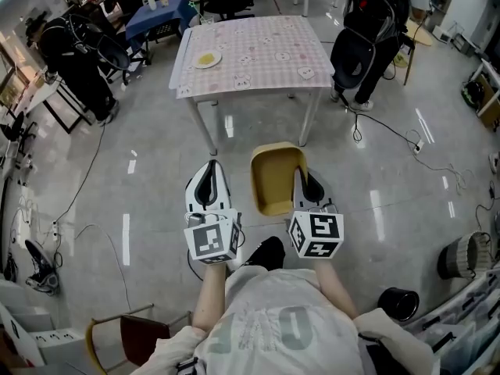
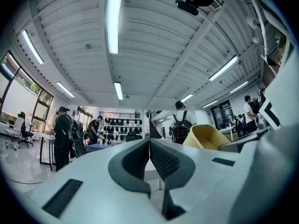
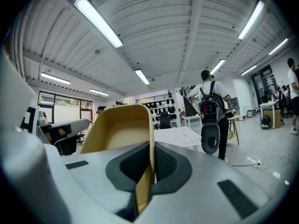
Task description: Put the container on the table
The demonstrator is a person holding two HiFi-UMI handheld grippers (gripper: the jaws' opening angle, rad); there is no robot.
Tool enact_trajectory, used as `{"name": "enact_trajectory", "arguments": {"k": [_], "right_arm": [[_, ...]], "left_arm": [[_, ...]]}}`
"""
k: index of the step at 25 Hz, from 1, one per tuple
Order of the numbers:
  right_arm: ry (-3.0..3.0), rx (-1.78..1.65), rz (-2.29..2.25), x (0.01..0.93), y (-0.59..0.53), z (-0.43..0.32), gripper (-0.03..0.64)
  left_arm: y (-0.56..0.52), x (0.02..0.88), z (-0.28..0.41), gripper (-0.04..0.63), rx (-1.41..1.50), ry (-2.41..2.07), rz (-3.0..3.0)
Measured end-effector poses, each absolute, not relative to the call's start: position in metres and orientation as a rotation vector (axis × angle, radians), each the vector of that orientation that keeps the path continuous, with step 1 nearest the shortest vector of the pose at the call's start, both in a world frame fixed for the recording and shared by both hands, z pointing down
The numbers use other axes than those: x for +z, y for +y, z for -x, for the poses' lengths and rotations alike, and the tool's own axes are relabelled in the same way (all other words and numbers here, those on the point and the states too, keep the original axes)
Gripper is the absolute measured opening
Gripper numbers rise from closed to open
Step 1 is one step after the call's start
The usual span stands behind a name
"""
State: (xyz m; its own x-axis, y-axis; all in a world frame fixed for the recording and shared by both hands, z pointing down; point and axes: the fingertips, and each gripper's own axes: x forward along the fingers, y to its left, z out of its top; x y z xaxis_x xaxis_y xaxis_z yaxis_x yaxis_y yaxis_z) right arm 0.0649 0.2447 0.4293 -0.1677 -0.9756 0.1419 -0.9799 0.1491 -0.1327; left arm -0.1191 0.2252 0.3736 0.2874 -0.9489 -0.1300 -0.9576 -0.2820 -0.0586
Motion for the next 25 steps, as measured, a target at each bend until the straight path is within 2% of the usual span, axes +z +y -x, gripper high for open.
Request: {"name": "enact_trajectory", "arguments": {"k": [11, 25], "right_arm": [[-2.364, 0.288, -2.036, 0.431, 0.183, -0.077, 0.031], [-2.298, 0.244, -2.15, 0.397, -0.006, -0.105, 0.031]], "left_arm": [[0.152, 0.372, 0.106, 0.029, 0.149, 1.765, 2.439], [-0.052, 0.335, 0.09, 0.029, 0.229, 1.67, 2.473]]}}
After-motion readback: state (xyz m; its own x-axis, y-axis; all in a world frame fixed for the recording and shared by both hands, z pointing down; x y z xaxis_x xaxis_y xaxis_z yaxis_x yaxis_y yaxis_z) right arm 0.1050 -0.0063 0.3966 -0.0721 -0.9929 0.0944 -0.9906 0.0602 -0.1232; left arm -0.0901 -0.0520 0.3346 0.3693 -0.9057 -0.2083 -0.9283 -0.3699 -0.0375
